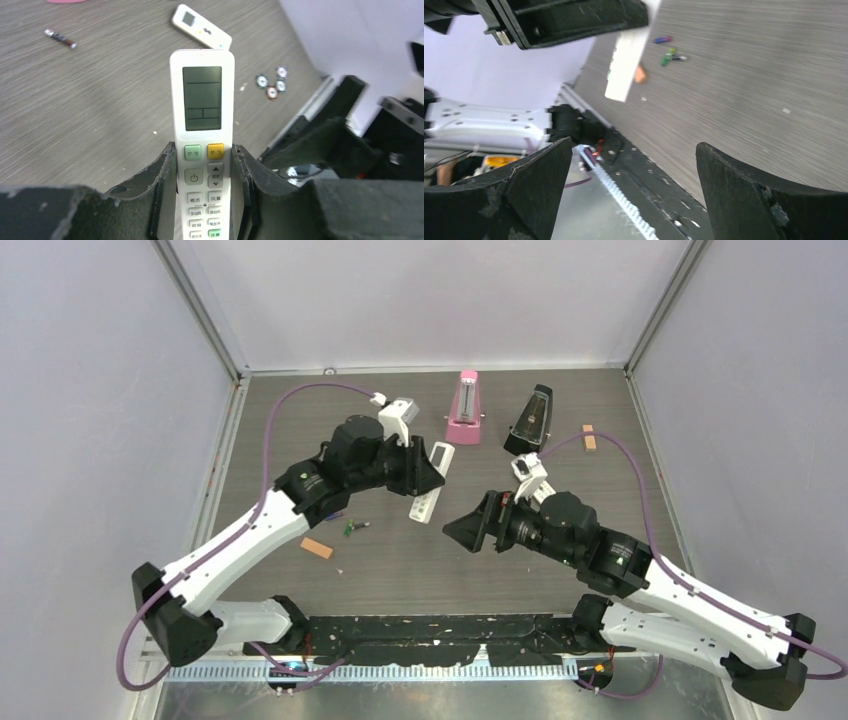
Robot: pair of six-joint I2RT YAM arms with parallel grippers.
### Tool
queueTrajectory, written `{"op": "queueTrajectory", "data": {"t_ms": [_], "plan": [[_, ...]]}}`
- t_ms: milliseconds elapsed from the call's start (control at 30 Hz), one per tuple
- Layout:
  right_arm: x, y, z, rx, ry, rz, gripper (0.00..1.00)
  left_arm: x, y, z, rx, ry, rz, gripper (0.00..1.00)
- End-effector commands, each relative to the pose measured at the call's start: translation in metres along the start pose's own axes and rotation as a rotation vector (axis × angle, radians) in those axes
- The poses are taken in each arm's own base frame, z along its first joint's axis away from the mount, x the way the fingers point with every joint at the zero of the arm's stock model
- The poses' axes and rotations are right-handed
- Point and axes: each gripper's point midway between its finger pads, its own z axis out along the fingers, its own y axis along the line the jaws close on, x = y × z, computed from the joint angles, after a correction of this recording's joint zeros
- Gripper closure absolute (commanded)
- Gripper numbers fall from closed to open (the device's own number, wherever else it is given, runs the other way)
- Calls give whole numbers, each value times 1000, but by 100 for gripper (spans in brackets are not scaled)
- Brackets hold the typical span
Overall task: Load the batteries into the remote control
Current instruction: Pick up the remote control from the center of the board, then adjust the remote control.
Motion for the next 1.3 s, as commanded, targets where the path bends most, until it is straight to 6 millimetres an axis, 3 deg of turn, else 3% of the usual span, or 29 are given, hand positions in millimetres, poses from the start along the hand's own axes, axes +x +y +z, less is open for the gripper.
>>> {"op": "queueTrajectory", "data": {"t_ms": [0, 167, 333, 500, 667, 733, 967, 1167, 1267], "plan": [[-32, 82, -7, -315, -45, -34, 1, -23, -45, -48, 184, -43, -16, 100], [-40, 125, -8, -506, -50, -80, 0, -37, -77, -95, 378, -124, -6, 100], [-48, 142, -8, -566, -84, -124, 0, -38, -98, -138, 558, -201, -12, 100], [-54, 167, -8, -648, -85, -188, 0, -38, -110, -159, 637, -238, -15, 100], [-51, 188, 2, -694, -70, -222, 1, -46, -113, -167, 649, -284, 1, 100], [-50, 193, 5, -710, -70, -224, 4, -47, -115, -169, 660, -294, 9, 100], [-45, 194, 4, -740, -101, -247, 33, -49, -118, -172, 688, -304, 7, 100], [-41, 194, -2, -799, -125, -234, 48, -50, -119, -169, 728, -300, -19, 100], [-40, 191, 1, -781, -128, -227, 67, -49, -115, -167, 718, -303, -20, 99]]}}
